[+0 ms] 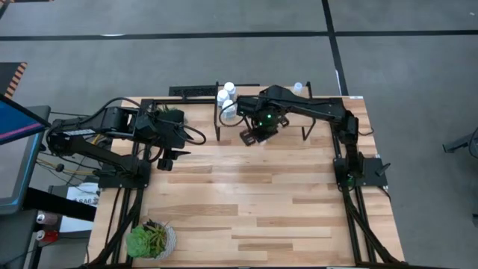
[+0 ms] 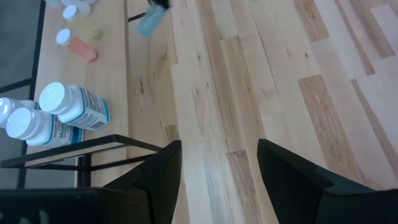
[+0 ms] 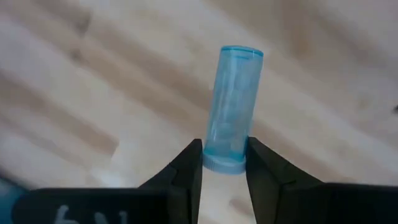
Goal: Pick and place medicine bottles onto shelf by color
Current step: Put the blue pill bottle on the shelf
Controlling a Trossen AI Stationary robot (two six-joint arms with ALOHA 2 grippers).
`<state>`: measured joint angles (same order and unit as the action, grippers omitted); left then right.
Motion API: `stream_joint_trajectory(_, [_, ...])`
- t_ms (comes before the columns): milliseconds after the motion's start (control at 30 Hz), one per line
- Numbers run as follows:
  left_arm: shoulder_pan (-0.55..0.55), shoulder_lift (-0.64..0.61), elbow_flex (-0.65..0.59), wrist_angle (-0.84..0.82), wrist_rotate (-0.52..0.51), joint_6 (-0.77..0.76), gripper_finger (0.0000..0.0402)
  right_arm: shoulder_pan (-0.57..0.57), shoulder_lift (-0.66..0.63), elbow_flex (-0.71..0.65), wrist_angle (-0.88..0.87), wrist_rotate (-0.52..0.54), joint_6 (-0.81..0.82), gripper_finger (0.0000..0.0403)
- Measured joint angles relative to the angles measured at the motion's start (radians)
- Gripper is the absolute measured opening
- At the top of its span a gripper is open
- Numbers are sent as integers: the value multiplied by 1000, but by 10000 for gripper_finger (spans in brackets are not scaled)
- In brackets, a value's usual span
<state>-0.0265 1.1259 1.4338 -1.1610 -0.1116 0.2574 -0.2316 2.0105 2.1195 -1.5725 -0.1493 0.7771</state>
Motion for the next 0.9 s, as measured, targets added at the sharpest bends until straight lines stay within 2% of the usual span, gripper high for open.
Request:
stream_joint_trajectory(167, [0,0,0,0,0,-5,197,52,4,-14,1,-120,-1,112])
stream_joint_trajectory(433, [0,0,0,0,0,1,197,183,7,-22,2,-189,11,111])
stream_joint_trajectory(567, [0,0,0,0,0,20,197,235,7,-112,0,-258,50,109])
stream_joint_trajectory(767, [0,0,0,0,0,20,197,280,8,-273,33,-460,38,109])
stream_joint_trajectory(900, [0,0,0,0,0,20,197,308,8,-385,51,-535,37,109])
